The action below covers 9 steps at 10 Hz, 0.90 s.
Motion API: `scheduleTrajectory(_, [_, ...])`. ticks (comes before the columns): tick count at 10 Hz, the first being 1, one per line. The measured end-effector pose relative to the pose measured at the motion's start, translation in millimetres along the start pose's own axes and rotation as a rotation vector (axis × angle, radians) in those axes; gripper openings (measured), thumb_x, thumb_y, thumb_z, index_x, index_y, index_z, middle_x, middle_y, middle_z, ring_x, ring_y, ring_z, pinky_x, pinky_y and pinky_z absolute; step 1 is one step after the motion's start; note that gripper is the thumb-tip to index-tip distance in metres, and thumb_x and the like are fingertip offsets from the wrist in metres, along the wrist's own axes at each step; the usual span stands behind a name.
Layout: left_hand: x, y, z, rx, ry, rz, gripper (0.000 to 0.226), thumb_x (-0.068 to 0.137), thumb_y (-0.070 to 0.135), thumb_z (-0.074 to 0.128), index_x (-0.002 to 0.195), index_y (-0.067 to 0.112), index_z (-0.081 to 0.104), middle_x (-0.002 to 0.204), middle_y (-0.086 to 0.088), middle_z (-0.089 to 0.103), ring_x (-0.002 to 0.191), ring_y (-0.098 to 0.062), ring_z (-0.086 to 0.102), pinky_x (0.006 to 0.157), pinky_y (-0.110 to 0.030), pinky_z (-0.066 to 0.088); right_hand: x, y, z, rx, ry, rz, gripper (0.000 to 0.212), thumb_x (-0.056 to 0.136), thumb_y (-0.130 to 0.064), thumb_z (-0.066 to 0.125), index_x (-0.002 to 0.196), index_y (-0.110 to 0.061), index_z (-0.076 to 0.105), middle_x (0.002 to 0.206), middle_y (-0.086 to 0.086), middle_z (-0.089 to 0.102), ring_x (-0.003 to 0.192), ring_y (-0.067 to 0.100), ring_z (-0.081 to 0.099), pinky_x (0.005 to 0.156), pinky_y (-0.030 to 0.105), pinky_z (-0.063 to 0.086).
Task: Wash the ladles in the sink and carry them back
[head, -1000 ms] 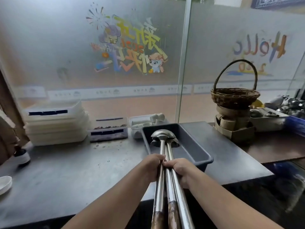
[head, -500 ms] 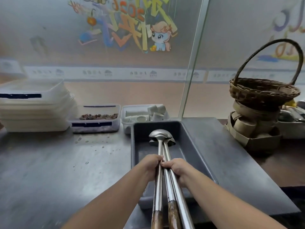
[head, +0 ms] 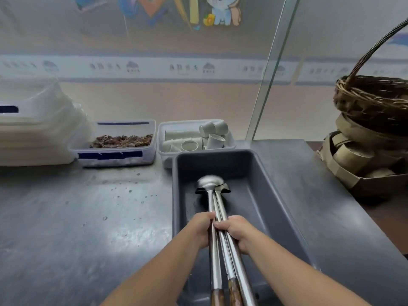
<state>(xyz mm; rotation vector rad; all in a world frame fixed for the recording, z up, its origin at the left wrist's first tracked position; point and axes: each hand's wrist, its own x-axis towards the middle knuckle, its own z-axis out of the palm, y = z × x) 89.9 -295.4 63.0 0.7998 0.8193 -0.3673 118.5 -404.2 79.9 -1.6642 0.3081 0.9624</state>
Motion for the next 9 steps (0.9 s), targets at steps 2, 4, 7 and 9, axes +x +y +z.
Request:
scheduleTrajectory(2, [28, 9, -4, 0.001, 0.024, 0.008, 0.034, 0.102, 0.016, 0.036, 0.109, -0.009, 0.057, 0.093, -0.025, 0.065, 0.083, -0.035, 0.065, 0.075, -0.044, 0.055, 36, 2, 4, -0.022, 0.008, -0.026, 0.019, 0.087, -0.006, 0.067, 0.104, 0.003, 0.064, 0.088, 0.024, 0.073, 0.083, 0.037, 0.073, 0.074, 0.048, 0.060])
scheduleTrajectory(4, [51, 26, -8, 0.116, 0.066, 0.090, 0.025, 0.099, 0.013, 0.040, 0.112, -0.003, 0.054, 0.101, -0.024, 0.061, 0.089, -0.036, 0.064, 0.086, -0.052, 0.055, 60, -6, 4, -0.014, -0.003, -0.010, 0.033, 0.088, -0.017, 0.069, 0.110, 0.004, 0.058, 0.092, 0.023, 0.074, 0.082, 0.035, 0.074, 0.076, 0.052, 0.060])
scheduleTrajectory(7, [66, 43, -20, 0.291, 0.142, 0.088, 0.026, 0.096, 0.015, 0.043, 0.107, 0.001, 0.062, 0.082, -0.011, 0.063, 0.066, -0.022, 0.062, 0.054, -0.027, 0.054, 74, -28, 14, -0.119, -0.009, 0.012, 0.081, 0.072, -0.058, 0.070, 0.132, -0.011, 0.043, 0.114, 0.008, 0.067, 0.092, 0.024, 0.070, 0.078, 0.043, 0.058])
scheduleTrajectory(9, [66, 50, -22, 0.588, 0.206, 0.091, 0.073, 0.082, 0.039, 0.048, 0.149, 0.018, 0.031, 0.139, -0.013, 0.052, 0.123, -0.033, 0.055, 0.102, -0.049, 0.046, 69, -25, 15, -0.225, 0.023, -0.056, 0.100, 0.079, -0.074, 0.054, 0.155, -0.026, 0.009, 0.161, 0.005, 0.020, 0.145, 0.028, 0.026, 0.113, 0.045, 0.026])
